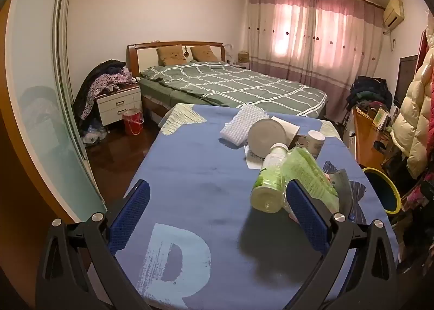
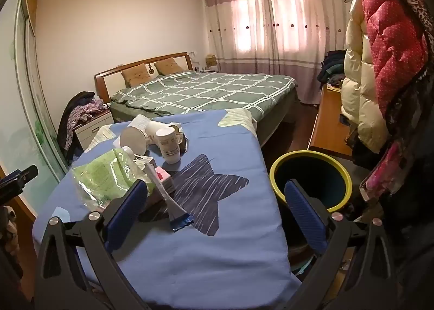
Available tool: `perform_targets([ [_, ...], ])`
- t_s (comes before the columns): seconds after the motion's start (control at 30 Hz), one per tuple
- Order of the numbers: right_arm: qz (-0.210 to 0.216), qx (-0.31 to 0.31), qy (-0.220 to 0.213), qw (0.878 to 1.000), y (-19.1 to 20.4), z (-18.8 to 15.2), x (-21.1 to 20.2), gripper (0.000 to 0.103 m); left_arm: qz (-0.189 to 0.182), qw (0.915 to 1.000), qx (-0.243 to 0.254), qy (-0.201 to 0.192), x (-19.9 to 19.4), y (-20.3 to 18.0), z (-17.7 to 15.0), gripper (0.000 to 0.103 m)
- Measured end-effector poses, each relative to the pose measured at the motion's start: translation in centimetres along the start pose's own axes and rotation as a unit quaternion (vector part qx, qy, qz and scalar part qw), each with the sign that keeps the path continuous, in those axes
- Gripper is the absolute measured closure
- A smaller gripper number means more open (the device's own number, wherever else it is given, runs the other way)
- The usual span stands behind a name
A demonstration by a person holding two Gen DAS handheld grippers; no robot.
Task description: Collect trash
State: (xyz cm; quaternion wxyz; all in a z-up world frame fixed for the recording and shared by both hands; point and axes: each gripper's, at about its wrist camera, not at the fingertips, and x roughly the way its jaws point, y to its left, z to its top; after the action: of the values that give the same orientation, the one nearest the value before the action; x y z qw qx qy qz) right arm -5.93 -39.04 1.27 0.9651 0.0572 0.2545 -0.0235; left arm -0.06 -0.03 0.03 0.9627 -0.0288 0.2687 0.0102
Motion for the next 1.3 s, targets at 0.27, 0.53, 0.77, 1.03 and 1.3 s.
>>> perform_targets([
  [0.27,-0.003,0.006,0.005,1.000,0.16,-0.06,0.49,0.006,0.002,1.0000,0.004,0.000,-0.02,-0.39,-0.27,0.004],
  [0.53,0.001,0.012,0.002,1.000,0.16,-0.17,0.39,0.006,-0.004,0.9999,0.009,0.003,0.17,-0.60,-0.15,0.004],
  [0.77,0.004,0.015,0.002,1.000,-0.08,-0.06,0.27,0.006,-0.001,0.9999,0.012,0.001,-0.16,-0.37,-0.04,0.004],
  [1.03,0.004,0.015,0.003,1.000,-0.10,-0.05,0.29,0.006,-0.001,0.9999,0.012,0.002,0.00,-0.51,-0.09,0.004],
  [1.3,0.004,0.016,0.004,1.000,-0.12,-0.08,0.29,0.006,0.000,0.9999,0.013,0.002,0.02,-0.65,-0.12,0.004],
])
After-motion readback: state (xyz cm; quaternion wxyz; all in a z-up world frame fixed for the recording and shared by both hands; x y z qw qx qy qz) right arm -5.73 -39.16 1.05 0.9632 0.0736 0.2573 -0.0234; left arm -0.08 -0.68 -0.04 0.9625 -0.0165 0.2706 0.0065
